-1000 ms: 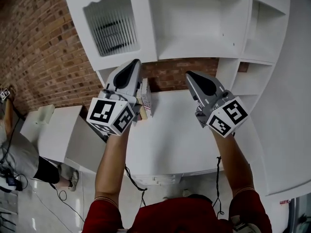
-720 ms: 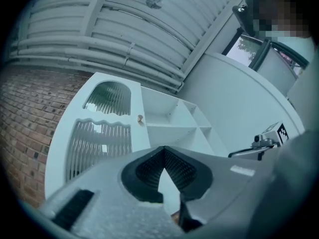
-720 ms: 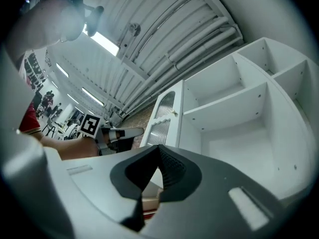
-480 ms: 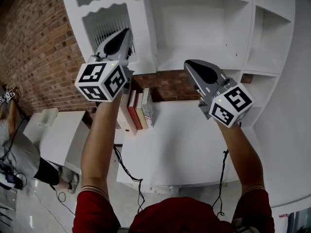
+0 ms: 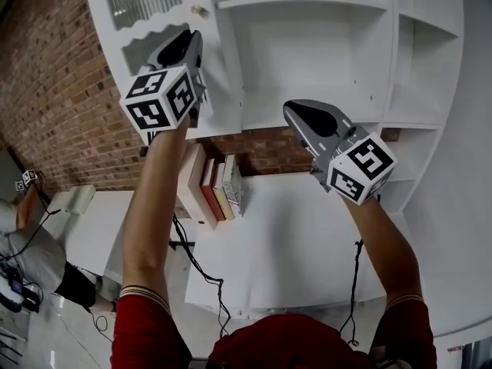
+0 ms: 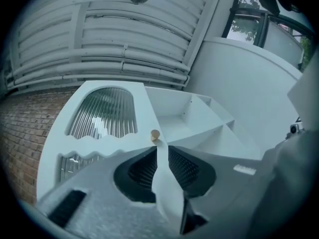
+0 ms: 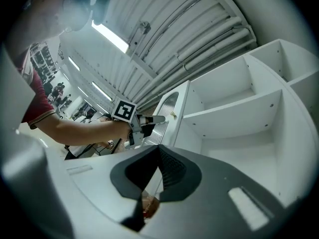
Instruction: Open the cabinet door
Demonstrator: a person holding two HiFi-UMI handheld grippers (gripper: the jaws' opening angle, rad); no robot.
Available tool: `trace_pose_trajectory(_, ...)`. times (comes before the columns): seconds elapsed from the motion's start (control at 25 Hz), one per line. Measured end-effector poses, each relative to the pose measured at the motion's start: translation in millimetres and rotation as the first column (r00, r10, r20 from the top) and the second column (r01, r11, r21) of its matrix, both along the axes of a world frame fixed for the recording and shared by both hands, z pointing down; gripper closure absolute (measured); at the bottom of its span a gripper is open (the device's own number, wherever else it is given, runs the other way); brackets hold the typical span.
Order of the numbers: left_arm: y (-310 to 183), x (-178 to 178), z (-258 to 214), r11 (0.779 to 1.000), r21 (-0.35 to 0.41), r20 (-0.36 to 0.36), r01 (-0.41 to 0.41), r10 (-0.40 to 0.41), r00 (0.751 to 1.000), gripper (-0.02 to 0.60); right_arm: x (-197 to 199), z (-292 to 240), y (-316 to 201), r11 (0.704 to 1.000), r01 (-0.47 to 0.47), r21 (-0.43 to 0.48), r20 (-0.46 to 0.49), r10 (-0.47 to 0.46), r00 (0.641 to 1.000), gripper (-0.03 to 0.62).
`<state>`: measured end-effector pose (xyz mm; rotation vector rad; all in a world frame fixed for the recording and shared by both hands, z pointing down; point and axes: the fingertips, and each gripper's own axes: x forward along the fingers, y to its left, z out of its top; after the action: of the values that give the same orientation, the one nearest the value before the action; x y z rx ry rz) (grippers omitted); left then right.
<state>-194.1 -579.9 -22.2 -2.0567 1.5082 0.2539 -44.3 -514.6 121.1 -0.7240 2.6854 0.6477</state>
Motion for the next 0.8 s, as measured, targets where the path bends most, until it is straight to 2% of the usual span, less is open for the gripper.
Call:
trace_pose_trajectory(0.4,-28.1,-0.8,-32.9,0.996,0.034,0.045,0.082,-0.084,0.995,0.453,9.0,14.5,-18.9,0.999,-0.026,-0.025,-0.011,0.025,1.000,0.580)
trace_pose_trajectory(0.72,-36.6,7.2,-48.4,0.989,0.065,0.066,0.130,-0.135,0.989,0.445,26.8,19.6,-25.0,0.998,-0.051,-0.031,-0.006,0.050,0.999,0.581)
trace_pose_trajectory(0.8,-37.9,7.1,-51.5,0.987,0.069,0.063,0.147,-0.151,0.987,0.464,31.3,18.7,-24.8,0.998,-0.055,-0.029,-0.006,0.055,0.998,0.581)
